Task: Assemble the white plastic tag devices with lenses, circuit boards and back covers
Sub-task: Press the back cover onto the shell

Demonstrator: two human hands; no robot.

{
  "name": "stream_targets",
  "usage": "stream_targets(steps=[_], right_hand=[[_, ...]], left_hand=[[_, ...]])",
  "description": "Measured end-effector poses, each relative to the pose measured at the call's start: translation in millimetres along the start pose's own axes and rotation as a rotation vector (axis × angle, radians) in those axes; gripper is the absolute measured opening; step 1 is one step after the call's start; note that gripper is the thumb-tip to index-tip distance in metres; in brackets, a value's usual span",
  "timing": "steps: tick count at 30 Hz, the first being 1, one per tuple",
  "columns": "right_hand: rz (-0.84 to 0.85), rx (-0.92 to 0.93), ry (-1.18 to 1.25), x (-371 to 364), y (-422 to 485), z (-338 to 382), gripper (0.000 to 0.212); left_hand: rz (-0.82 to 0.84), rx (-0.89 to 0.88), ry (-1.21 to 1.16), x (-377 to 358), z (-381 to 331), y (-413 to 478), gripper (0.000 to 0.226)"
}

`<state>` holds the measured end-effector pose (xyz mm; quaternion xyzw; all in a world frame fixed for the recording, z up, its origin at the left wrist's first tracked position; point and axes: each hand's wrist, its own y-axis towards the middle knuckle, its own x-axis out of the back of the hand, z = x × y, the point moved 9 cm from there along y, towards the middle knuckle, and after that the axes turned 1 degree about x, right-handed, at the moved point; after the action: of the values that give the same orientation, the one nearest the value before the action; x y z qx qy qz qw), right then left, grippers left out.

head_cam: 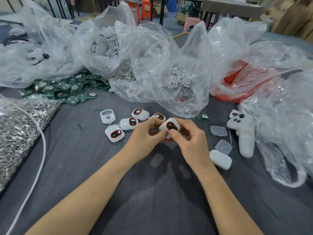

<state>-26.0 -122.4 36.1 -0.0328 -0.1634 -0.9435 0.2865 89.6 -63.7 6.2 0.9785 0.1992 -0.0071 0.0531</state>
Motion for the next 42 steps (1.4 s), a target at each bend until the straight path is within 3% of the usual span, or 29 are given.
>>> stream_targets(steps=[8,26,29,33,36,39,42], right_hand=[[0.035,-0.030,0.083,-2.4,0.0,-2.0,0.033],[0.057,-0.034,0.102,-6.9,-0.9,-13.5,0.029],[0.053,-0.077,0.137,-6.1,0.6,-18.8,0.024],[-0.003,-0.136,0.166,-2.8,4.5,-25.3,0.023],[0.008,-0.126,0.052,-4.6,3.7,-26.9,0.015],[0.006,-0.094,-0.087,-7.6,3.6,-25.4,0.023],[-0.122,0.009,-0.253,-2.3,2.9,-14.5,0.027]], left_hand=[[0.059,0.062,-0.206,-2.4,3.3,-0.3,0.007],[-0.030,0.006,-0.064,9.9,5.8,-7.2,0.009],[-0.080,-0.009,0.050,13.0,1.7,-9.6,0.014],[-0.176,-0.112,0.356,16.5,-13.8,-15.2,0.046],[-0.215,-0.221,0.543,12.4,-23.7,-18.7,0.057],[-0.213,-0.251,0.672,4.2,-24.6,-20.9,0.063],[-0.204,-0.249,0.831,-3.0,-22.0,-18.9,0.061]])
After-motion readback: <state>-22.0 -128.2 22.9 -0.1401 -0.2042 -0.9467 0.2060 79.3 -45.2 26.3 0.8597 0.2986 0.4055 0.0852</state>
